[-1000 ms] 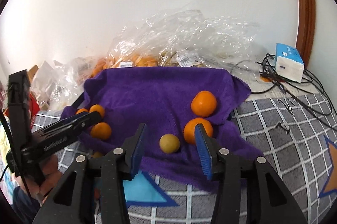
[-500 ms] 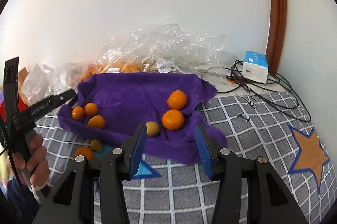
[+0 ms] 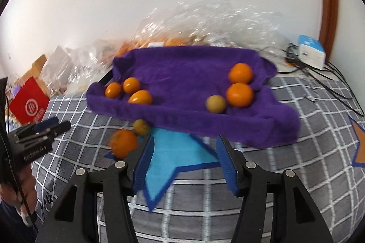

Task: Organize fruits
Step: 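Withdraw both open tools from the towel back toward the star mat, then grasp another yellow-green fruit with the right tool while the left tool approaches a large orange, then close the left tool on the large orange while the right tool holds its yellow-green fruit, then carry both fruits over the purple towel with both tools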

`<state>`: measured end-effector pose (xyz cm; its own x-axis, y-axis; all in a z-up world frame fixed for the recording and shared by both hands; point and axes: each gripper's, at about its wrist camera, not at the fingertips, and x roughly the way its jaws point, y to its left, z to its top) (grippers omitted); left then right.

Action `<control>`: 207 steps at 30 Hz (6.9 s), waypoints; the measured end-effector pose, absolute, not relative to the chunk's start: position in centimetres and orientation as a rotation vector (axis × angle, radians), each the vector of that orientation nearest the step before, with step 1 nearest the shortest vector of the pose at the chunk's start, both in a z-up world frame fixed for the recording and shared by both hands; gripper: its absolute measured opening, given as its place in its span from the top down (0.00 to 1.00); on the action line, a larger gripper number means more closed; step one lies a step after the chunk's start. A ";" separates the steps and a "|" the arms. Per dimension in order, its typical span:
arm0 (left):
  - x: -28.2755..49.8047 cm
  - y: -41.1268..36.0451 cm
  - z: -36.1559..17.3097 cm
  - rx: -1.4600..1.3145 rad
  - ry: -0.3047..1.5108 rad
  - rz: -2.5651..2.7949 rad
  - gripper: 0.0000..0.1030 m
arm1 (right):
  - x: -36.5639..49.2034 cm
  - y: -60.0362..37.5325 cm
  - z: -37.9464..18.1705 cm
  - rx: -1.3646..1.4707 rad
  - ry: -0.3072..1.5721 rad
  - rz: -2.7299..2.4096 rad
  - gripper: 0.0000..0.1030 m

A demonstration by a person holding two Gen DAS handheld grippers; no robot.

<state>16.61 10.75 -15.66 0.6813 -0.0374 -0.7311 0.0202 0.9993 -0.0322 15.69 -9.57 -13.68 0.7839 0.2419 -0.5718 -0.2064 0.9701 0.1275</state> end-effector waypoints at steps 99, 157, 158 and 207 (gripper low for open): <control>15.7 15.5 -19.0 -0.094 0.890 0.152 0.24 | 20.8 -4.9 -15.3 -0.035 0.739 0.357 0.76; 16.6 7.0 -16.1 -0.258 0.663 -0.055 0.62 | 16.6 -16.8 -17.6 0.047 0.663 0.185 0.76; 16.6 7.0 -16.0 -0.262 0.659 -0.057 0.62 | 16.6 -16.8 -17.6 0.049 0.659 0.190 0.76; 18.3 9.5 -11.6 -0.289 0.641 -0.011 0.62 | 17.5 -17.5 -9.9 0.089 0.531 0.204 0.76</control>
